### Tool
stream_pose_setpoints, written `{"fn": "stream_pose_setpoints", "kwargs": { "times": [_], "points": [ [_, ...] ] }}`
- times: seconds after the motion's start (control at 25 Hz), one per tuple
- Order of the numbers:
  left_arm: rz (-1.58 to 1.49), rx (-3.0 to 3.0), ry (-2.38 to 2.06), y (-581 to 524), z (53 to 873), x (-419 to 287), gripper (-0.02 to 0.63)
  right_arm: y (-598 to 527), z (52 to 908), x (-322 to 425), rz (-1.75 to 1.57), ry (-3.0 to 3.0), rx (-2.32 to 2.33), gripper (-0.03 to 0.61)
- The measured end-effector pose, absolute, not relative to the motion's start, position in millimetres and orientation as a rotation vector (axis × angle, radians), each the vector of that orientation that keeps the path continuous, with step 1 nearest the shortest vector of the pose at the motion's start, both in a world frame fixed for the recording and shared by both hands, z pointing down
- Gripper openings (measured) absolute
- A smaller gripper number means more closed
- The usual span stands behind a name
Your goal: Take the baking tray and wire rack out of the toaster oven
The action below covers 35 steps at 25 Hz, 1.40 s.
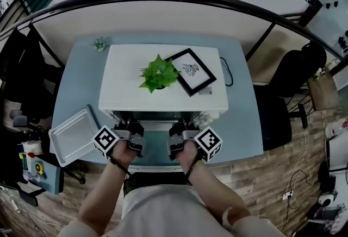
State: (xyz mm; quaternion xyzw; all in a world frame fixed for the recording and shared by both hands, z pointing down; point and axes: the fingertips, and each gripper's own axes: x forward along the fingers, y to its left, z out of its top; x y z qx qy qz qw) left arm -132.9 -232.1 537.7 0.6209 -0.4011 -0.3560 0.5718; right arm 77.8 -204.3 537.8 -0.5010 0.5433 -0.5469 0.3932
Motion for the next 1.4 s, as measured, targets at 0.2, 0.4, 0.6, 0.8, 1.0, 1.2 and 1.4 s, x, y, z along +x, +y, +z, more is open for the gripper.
{"fn": "stream_pose_setpoints", "kwargs": {
  "times": [0.2,0.4,0.6,0.8,1.0,1.2,1.4],
  "points": [
    [-0.802,1.433,-0.935,-202.6,533.9,-132.3,0.008,-172.7,535.7,76.6,-1.442,1.354,-1.294,0.017],
    [-0.773,1.424,-0.931,-174.9,531.0,-134.3,0.008,-145.3,533.8,72.9,-1.492,1.339,-1.288,0.018],
    [-0.761,1.408,-0.925,-150.1,529.5,-137.1,0.008,-119.7,529.6,71.0,-1.524,1.341,-1.286,0.017],
    [-0.749,1.391,-0.909,-127.3,527.2,-139.3,0.008,-97.6,528.8,68.3,-1.552,1.346,-1.262,0.017],
    [-0.724,1.41,-0.914,-107.7,519.6,-141.4,0.008,-77.4,522.2,66.0,-1.573,1.383,-1.264,0.011],
    [-0.763,1.372,-0.912,-91.6,508.9,-143.1,0.008,-60.0,512.1,63.2,-1.611,1.448,-1.245,0.008],
    [-0.746,1.388,-0.91,-78.2,505.2,-146.1,0.008,-44.3,507.3,57.0,-1.651,1.511,-1.241,0.008]
  ]
}}
